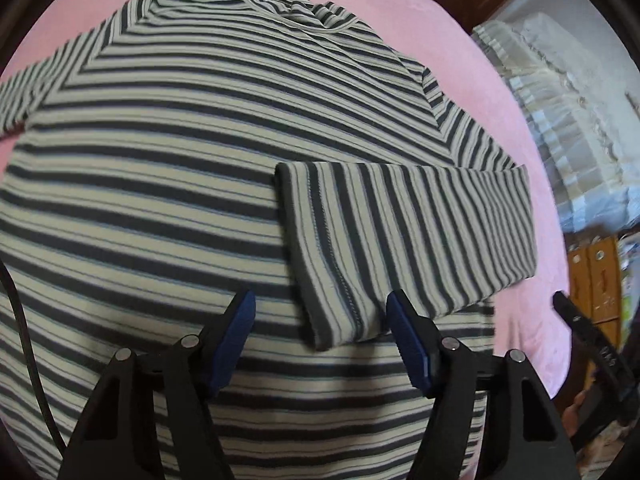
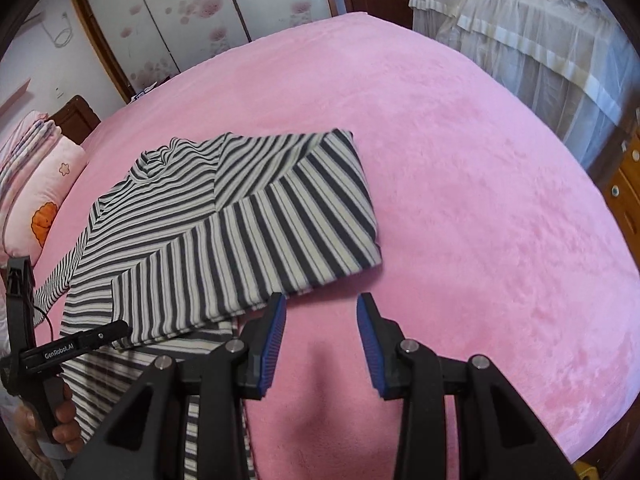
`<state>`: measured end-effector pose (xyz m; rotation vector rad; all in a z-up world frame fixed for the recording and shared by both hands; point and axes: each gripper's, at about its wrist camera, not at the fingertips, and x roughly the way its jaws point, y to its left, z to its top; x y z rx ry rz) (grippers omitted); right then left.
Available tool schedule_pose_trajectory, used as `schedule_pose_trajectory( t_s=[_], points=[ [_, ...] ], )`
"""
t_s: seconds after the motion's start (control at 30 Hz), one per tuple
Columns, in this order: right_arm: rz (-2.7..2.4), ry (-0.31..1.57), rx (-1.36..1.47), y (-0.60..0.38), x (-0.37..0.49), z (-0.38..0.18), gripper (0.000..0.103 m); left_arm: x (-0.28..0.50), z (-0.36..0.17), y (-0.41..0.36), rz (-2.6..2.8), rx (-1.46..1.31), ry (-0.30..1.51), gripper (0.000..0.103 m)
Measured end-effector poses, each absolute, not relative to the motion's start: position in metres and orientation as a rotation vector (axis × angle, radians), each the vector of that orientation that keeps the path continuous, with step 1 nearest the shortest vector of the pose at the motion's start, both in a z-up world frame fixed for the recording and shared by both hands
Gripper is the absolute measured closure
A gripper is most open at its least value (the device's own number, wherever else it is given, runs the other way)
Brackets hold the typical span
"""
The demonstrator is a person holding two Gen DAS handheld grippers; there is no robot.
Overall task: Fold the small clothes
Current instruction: 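Grasp the other sleeve cuff with the left tool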
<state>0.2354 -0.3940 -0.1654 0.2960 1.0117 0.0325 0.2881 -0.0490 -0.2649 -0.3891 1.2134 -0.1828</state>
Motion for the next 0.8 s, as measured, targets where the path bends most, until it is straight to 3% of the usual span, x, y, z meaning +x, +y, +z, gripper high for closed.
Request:
schedule_pose_trajectory(
  t_s=[0.1,0.2,0.37,0.57,0.8],
  points=[
    [0.039,1.015,0.304,-0.392,0.236,-0.171,0.066,0.291,-0.269,-0.045,-0.222,-0.482,1.199,0.038],
    [0.047,1.018,0.314,-0.391,0.236,-0.176,0.066,0.301,-0.273,-0.041,-0.232,-0.554,1.190,0.047],
    [0.054,1.015,0.316,-0.388,0.236,-0.180,0.066,0.316,-0.280,-0.032,-0.248,-0.662,1.175,0.072],
    [0.056,1.010,0.329,-0.390,0.237,-0.183,0.066,0.323,-0.283,-0.034,-0.253,-0.688,1.176,0.090],
    [0.058,1.005,0.313,-0.389,0.242,-0.183,0.066,0.328,-0.250,-0.053,-0.181,-0.452,1.130,0.096]
  ],
)
